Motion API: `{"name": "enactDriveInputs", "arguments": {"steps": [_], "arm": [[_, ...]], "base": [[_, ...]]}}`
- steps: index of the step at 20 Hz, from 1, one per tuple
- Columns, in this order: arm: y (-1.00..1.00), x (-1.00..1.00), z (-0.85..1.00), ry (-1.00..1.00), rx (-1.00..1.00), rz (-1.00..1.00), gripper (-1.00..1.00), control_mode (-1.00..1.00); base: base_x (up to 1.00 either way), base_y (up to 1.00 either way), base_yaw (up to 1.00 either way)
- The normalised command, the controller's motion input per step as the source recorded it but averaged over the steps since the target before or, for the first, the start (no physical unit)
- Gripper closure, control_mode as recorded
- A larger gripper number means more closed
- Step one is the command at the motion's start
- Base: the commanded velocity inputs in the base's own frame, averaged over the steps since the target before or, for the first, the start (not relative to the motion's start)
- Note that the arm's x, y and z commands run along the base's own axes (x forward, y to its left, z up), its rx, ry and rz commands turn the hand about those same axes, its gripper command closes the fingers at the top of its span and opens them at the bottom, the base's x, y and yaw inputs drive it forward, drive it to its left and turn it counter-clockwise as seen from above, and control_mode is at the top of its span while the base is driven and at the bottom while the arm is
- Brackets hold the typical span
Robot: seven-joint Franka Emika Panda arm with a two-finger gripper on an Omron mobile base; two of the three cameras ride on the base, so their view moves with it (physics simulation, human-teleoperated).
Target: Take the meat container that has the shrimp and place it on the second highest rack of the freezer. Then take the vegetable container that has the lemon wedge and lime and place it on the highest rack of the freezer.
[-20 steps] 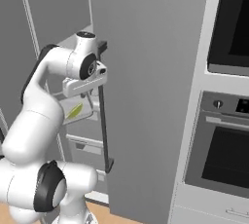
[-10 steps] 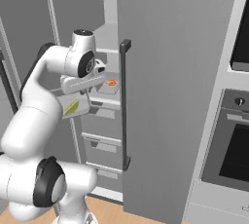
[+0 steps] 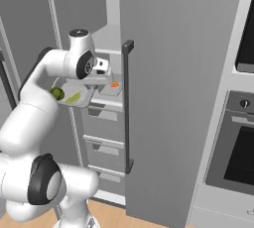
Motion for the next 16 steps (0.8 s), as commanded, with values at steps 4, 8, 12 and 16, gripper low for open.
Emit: {"name": "enactDriveInputs", "arguments": {"steps": [4, 8, 12, 16], "arm": [[-0.15, 0.00, 0.31, -0.09, 0.21, -0.71, 1.00, -1.00], [-0.04, 0.17, 0.36, -0.08, 0.28, -0.60, 1.00, -1.00], [0.00, 0.48, 0.18, -0.15, 0.39, -0.53, 1.00, -1.00], [0.00, 0.35, 0.23, -0.21, 0.40, -0.39, 1.00, -1.00]], "base": [[0.00, 0.00, 0.00], [0.00, 0.00, 0.00], [0.00, 0.00, 0.00], [0.00, 0.00, 0.00]]}}
